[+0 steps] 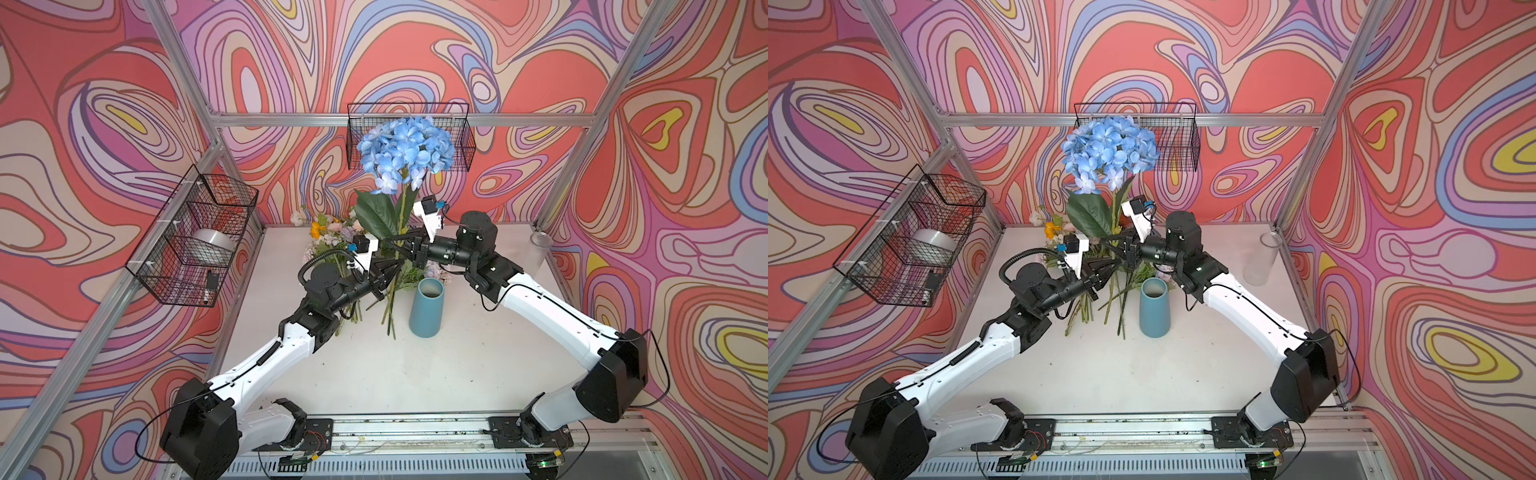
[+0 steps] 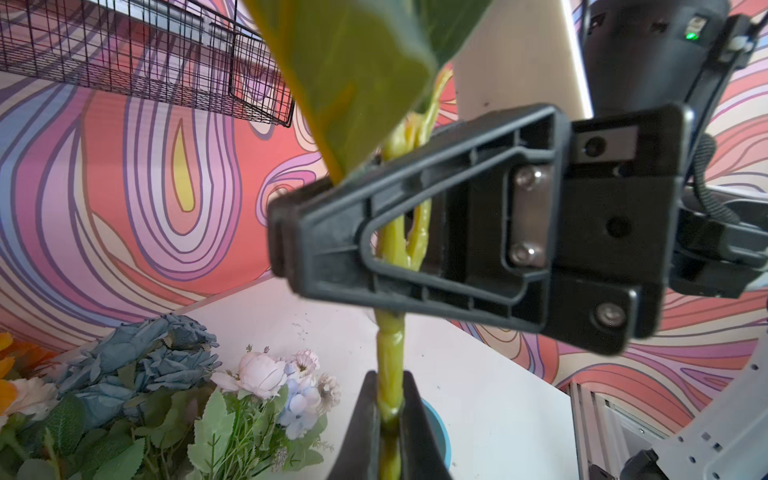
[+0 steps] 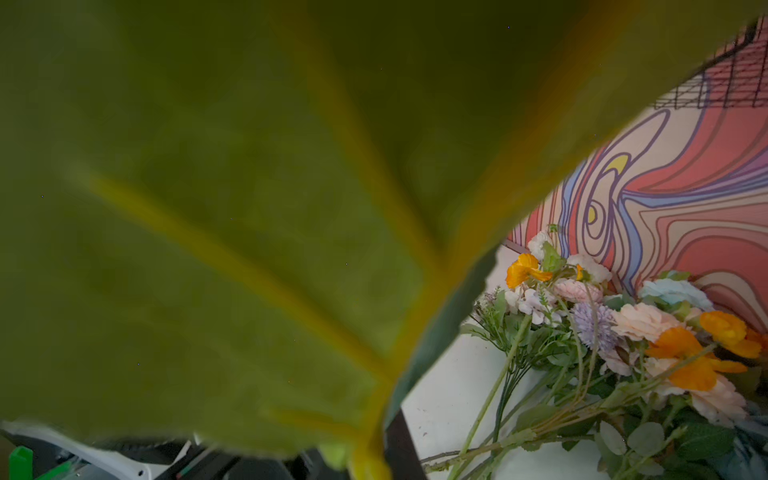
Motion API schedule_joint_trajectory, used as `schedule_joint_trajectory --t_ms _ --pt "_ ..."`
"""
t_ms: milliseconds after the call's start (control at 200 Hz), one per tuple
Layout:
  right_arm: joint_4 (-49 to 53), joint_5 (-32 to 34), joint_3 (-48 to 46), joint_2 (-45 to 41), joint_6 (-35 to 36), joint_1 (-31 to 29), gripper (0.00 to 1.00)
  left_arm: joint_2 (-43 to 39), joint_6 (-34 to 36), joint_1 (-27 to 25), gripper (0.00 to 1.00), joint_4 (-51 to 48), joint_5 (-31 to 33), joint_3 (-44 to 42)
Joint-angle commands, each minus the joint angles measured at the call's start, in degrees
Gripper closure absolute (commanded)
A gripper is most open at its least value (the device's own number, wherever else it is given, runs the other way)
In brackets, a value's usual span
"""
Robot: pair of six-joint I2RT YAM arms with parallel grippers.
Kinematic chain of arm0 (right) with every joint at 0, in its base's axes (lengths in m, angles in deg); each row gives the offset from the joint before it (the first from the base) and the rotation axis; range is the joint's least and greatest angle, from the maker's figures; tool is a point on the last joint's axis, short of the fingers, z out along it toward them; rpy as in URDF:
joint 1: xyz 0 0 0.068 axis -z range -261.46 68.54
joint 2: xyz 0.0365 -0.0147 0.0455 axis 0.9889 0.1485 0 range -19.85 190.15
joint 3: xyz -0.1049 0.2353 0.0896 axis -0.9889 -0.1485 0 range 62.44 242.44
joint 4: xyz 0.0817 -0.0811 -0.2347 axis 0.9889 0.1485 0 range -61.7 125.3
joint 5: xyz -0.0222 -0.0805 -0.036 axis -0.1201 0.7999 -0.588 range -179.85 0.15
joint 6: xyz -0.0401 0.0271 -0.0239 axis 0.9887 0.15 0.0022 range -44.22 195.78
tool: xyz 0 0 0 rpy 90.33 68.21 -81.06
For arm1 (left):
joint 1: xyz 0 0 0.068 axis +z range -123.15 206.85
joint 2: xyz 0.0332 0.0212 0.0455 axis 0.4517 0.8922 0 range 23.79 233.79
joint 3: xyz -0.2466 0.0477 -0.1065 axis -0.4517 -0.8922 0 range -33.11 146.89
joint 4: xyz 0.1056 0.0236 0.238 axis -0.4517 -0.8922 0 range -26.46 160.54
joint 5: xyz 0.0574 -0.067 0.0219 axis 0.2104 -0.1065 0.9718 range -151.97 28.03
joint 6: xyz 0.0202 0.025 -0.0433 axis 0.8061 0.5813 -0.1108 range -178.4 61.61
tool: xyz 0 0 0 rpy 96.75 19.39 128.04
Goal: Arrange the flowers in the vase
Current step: 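Grasp the hydrangea stem with the right gripper while the left releases it, then lower the hydrangea into the teal vase with the right gripper while the left withdraws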
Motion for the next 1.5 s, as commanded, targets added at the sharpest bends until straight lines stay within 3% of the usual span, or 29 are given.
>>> schedule_joint_trajectory --t_ms 0,50,130,340,451,621,891,1162,1377,1497 --pt "2.1 2.1 -1.1 -1.1 1.3 0.1 1.0 -1.6 0.2 -0.3 0.43 1.0 0.3 1.5" --pt "2.8 2.9 -1.1 -1.7 1.8 0.0 1.0 -2.4 -0.8 -0.3 0.15 1.4 2.4 0.9" --pt "5.1 5.9 0.0 -2.8 3.3 0.0 1.0 -4.3 -2.9 -0.2 0.0 2.4 8.7 -0.6" --pt "12.4 16.1 6.2 -5.7 6.2 0.9 1.0 -9.8 -8.4 2.7 0.0 -1.2 28.1 -5.7" --pt "14.3 18.1 8.9 -7.0 7.1 1.9 1.0 -9.5 -13.5 6.6 0.0 -6.1 31.3 -6.5" --pt "17.4 24.1 10.8 -9.3 10.9 2.3 1.0 -5.9 -19.8 10.0 0.0 -5.9 30.2 -9.5" --pt "18.8 33.5 5.6 -14.2 13.9 2.6 1.0 -1.1 -20.0 10.2 0.0 -6.5 27.8 -9.6" --pt "18.3 35.5 -0.9 -14.8 13.0 2.6 1.0 -0.8 -18.7 10.2 0.0 -6.6 28.8 -9.5" --pt "13.5 34.8 -9.4 -13.2 8.3 2.6 1.0 -1.9 -14.9 10.5 0.01 -10.1 31.8 -8.9" --pt "11.1 33.5 -14.0 -12.1 5.4 2.6 1.0 -0.9 -12.0 10.7 0.11 -15.0 32.9 -7.0"
